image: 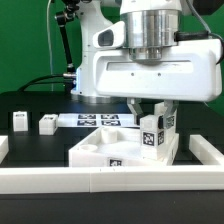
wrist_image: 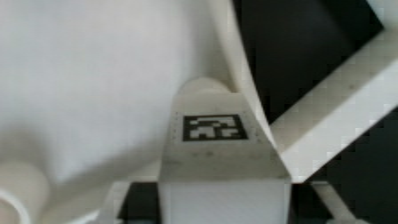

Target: Assemble square table

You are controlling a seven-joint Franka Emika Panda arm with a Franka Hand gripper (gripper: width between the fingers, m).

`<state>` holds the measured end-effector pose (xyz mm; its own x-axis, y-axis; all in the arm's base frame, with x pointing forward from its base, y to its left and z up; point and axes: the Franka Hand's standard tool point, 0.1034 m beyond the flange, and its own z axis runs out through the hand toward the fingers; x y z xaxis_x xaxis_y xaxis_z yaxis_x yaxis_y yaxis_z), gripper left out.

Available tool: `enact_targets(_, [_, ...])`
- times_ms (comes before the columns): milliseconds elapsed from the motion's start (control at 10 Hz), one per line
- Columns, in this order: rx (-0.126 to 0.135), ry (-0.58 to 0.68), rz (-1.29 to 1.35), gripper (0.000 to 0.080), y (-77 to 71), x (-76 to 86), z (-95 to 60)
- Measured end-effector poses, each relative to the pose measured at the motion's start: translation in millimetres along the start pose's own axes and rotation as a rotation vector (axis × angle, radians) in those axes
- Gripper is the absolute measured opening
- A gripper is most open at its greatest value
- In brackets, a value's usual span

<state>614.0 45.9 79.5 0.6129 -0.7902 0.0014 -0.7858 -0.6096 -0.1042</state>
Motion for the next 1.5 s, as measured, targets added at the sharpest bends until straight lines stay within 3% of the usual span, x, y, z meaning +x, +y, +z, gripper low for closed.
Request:
enact_targets(400, [0.015,-0.017,0.444,0.029,-2.9,-2.3,0.6])
enact_targets(800, [-0.002,-0.038,0.807,0.029,-4.2,-6.8,0.8])
enact_targets(1000, [0.016,-0.035,0.904,0.029,-9.2,-8.9,1.1])
enact_targets(1300, [0.018,-0.04,0.885,0.029,-9.6,-9.3,1.1])
enact_targets(1500, [0.019,-0.041,0.827,0.0578,-10.2,-10.3,1.2])
